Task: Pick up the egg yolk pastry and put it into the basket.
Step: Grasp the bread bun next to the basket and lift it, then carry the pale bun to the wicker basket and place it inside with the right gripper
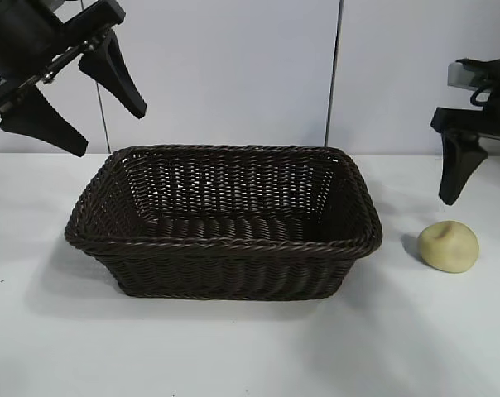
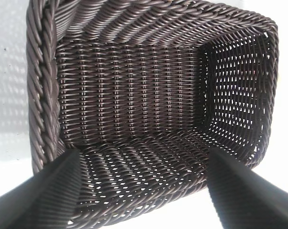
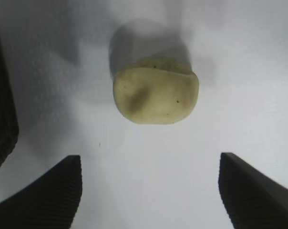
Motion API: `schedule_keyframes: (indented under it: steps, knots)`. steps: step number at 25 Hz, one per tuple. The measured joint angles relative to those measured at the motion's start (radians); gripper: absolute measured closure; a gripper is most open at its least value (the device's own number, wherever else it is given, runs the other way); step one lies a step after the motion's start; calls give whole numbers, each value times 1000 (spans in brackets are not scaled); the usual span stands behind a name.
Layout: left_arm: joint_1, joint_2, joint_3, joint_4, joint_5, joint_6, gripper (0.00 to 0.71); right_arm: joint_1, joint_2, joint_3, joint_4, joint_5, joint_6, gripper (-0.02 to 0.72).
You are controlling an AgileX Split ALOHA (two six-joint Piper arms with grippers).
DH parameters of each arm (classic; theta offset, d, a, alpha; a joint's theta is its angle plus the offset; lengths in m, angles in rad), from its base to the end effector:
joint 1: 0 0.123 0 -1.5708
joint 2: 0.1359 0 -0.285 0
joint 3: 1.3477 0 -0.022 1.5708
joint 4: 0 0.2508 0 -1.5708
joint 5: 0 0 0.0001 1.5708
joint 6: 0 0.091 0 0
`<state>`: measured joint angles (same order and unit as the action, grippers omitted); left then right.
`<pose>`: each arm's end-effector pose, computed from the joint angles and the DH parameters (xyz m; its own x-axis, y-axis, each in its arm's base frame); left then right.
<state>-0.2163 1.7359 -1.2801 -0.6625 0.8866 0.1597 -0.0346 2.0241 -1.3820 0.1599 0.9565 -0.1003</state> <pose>0.3422 -0.1196 0.2527 -0.9601 -0.0536 -0.2745 0.1068 0.8368 -0.5370 0.3891 -0.0016 0.1565 -0.9974 0.0270 -0.0664 0.0182 0.9914 0.1293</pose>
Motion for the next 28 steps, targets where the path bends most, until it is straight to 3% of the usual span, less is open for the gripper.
schedule_keyframes:
  steps: [8, 10, 14, 16, 22, 28]
  knots:
    - [0, 0, 0, 0, 1, 0, 175, 0, 73, 0, 1, -60, 19, 162]
    - [0, 0, 0, 0, 1, 0, 175, 0, 73, 0, 4, -62, 20, 243]
    - [0, 0, 0, 0, 2, 0, 175, 0, 73, 0, 4, -62, 21, 476]
    - [0, 0, 0, 0, 3, 0, 175, 0, 73, 0, 5, -62, 21, 520]
    - [0, 0, 0, 0, 7, 1, 175, 0, 63, -26, 15, -17, 21, 545]
    - [0, 0, 0, 0, 8, 1, 175, 0, -29, -116, 17, 77, 21, 546]
